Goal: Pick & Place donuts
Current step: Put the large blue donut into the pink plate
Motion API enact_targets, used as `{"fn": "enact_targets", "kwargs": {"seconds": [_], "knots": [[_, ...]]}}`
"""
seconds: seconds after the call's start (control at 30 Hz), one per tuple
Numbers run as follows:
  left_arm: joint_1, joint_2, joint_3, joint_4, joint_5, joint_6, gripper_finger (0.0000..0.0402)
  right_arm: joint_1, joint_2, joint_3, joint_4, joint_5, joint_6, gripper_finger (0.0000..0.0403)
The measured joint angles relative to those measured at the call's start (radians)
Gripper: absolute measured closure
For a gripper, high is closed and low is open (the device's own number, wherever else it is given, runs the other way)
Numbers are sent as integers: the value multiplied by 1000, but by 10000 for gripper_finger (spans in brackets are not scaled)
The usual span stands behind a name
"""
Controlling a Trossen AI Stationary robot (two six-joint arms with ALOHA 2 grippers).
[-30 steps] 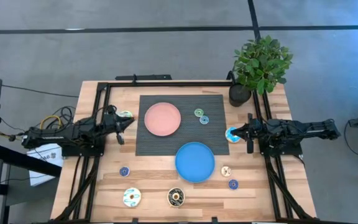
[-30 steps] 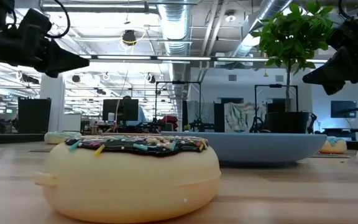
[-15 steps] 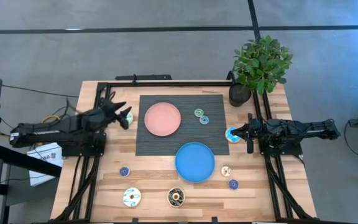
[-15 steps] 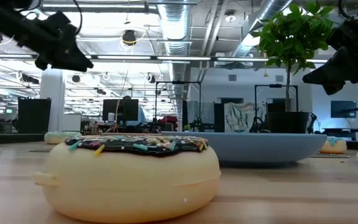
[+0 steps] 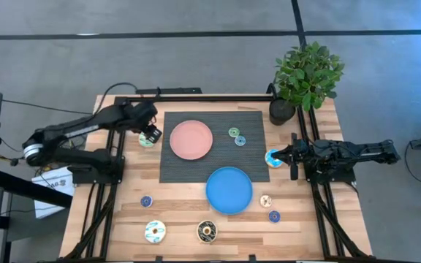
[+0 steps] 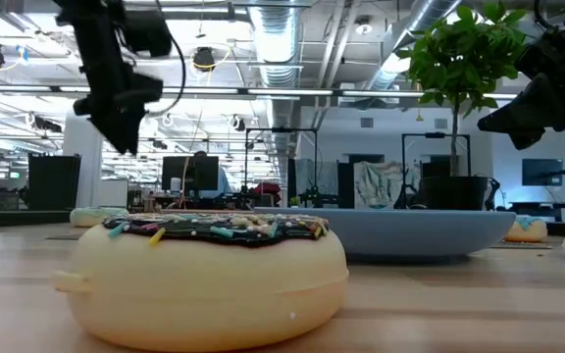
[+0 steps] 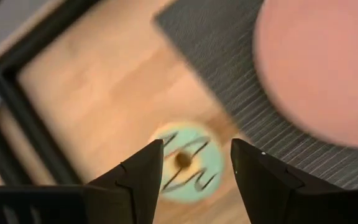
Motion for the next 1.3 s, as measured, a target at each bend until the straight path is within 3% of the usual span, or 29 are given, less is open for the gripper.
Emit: {"fn": "enact_targets", "kwargs": {"seconds": [0.2, 0.6, 1.3], "knots": [[61, 130, 11, -87, -58, -27, 218, 0, 0, 0, 0, 0, 0, 403], [120, 266, 11, -58, -40, 55, 218, 0, 0, 0, 0, 0, 0, 403], [125, 297, -42, 41, 6, 216, 218, 0, 0, 0, 0, 0, 0, 403]]}}
